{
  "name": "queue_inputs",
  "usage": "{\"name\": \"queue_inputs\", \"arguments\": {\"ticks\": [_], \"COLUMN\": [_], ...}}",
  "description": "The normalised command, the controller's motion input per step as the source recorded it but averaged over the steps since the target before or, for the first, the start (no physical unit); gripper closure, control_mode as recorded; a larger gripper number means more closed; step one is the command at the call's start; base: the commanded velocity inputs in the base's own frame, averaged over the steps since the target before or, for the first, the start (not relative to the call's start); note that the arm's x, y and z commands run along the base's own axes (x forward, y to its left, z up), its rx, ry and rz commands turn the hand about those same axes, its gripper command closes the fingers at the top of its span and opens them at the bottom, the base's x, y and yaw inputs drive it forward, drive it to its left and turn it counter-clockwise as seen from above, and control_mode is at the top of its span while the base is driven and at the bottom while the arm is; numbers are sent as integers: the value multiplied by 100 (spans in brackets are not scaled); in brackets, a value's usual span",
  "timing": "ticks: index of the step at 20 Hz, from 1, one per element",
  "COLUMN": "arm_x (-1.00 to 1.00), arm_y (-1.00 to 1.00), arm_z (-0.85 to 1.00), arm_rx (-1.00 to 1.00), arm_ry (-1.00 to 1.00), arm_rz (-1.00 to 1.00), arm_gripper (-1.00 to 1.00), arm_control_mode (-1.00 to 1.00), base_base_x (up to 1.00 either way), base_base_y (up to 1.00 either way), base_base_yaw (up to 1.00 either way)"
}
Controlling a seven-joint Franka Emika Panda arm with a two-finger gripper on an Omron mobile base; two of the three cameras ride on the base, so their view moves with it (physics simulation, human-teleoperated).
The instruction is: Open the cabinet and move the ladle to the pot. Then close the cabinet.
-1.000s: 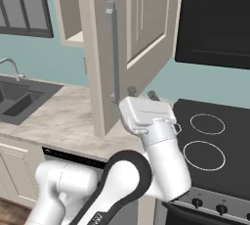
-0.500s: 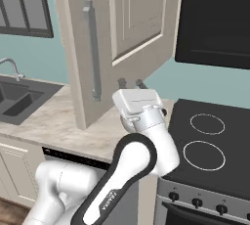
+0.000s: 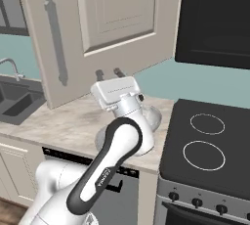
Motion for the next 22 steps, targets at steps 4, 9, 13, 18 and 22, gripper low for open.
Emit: {"name": "queue_inputs", "arguments": {"ticks": [4, 9, 13, 18, 22], "arm_x": [31, 40, 51, 55, 65], "arm_y": [80, 83, 68, 64, 51], "arm_z": [20, 14, 4, 0, 0], "arm_rx": [-2, -5, -7, -9, -8], "arm_ry": [-4, -2, 0, 0, 0], "arm_rz": [0, 0, -1, -5, -10], "arm_gripper": [-100, -100, -100, -100, -100], "arm_control_mode": [-100, -100, -100, -100, -100], "base_base_x": [0, 0, 0, 0, 0], "base_base_y": [0, 0, 0, 0, 0], "base_base_yaw": [0, 0, 0, 0, 0]}}
